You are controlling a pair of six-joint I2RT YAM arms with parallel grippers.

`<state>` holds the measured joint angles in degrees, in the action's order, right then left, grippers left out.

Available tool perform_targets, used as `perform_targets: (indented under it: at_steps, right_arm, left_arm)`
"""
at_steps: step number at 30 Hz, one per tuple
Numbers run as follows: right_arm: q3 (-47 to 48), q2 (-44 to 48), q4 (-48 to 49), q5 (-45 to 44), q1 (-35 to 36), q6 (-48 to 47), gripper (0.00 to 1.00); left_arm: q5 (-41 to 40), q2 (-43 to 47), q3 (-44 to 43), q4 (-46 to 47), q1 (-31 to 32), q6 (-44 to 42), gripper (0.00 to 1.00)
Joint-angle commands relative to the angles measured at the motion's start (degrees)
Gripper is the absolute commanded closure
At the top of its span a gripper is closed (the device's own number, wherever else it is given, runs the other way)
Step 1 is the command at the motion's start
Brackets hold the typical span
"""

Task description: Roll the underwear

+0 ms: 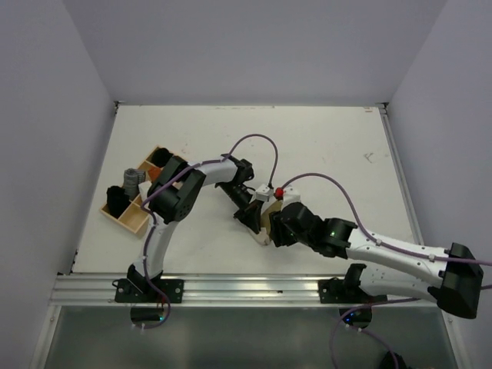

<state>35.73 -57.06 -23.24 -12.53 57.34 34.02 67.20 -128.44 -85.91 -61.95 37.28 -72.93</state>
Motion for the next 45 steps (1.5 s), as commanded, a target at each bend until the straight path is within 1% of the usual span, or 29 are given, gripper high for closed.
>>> perform_targets:
  at_steps: [1,3,6,8,10,12,15,19,27,31,34,36,39,40,43,45]
  right_arm:
    - [5.14,-5.58,-2.68,-13.03,6.89,-5.79,0.52]
    - [7.68,-8.49,-2.24,-13.92,9.7,-7.65,0.51]
    - [10.24,-15.26,-1.45,-12.69,11.21,-11.51,0.5]
    - [11.73,-18.94,-1.1,-11.99,11.3,-13.97,0.49]
    - [12.17,-20.54,-0.49,-11.29,11.3,-16.69,0.48]
    - [12.96,-22.99,0.04,-9.54,11.3,-18.11,0.48]
    - [13.93,-26.77,-0.13,-9.17,11.3,-20.04,0.48]
    - [15.34,-28.89,0.39,-9.7,11.3,-22.06,0.48]
    - [17.8,-33.2,0.83,-9.88,11.3,-22.95,0.49]
    - [18.15,-34.26,1.18,-9.17,11.3,-22.34,0.53]
    - [16.66,-34.35,2.23,-8.74,11.3,-20.49,0.56]
    - [15.96,-34.52,3.55,-7.69,10.86,-19.61,0.57]
    - [15.17,-35.14,4.7,-6.72,10.16,-18.29,0.65]
    - [14.82,-34.97,4.96,-6.28,9.98,-17.94,0.72]
    - [13.06,-33.91,6.37,-3.91,7.88,-16.18,0.79]
    - [11.74,-32.86,7.25,-3.03,5.77,-14.78,0.8]
  left_arm:
    - [-1.45,-1.2,-2.16,1.04,0.43,3.84,0.94]
    - [-1.46,-1.37,-2.07,0.61,0.52,3.41,0.93]
    - [-1.11,-1.37,-2.07,0.69,0.52,4.02,0.93]
    - [-1.11,-1.29,-1.89,0.69,0.52,4.28,0.92]
    - [-1.28,-0.93,-1.89,1.13,0.52,4.98,0.91]
    - [-1.81,-1.11,-1.89,1.75,0.52,5.95,0.91]
    - [-1.55,-1.28,-1.98,2.1,0.52,6.92,0.91]
    - [-1.54,-1.28,-1.81,2.1,0.52,7.36,0.9]
    - [-1.63,-1.28,-1.72,2.36,0.52,8.23,0.89]
    - [-1.98,-1.46,-1.63,2.89,0.52,8.76,0.89]
    - [-2.6,-0.85,-1.11,3.5,0.52,9.11,0.89]
    - [-2.77,-0.41,-0.84,3.68,0.52,9.38,0.87]
    - [-2.6,-0.14,-0.49,3.68,0.43,9.56,0.84]
    - [-2.69,-0.05,-0.49,3.68,0.43,9.64,0.83]
    - [-3.21,0.65,-0.14,4.82,0.43,11.83,0.82]
    - [-3.3,1.17,0.39,5.7,0.25,13.85,0.8]
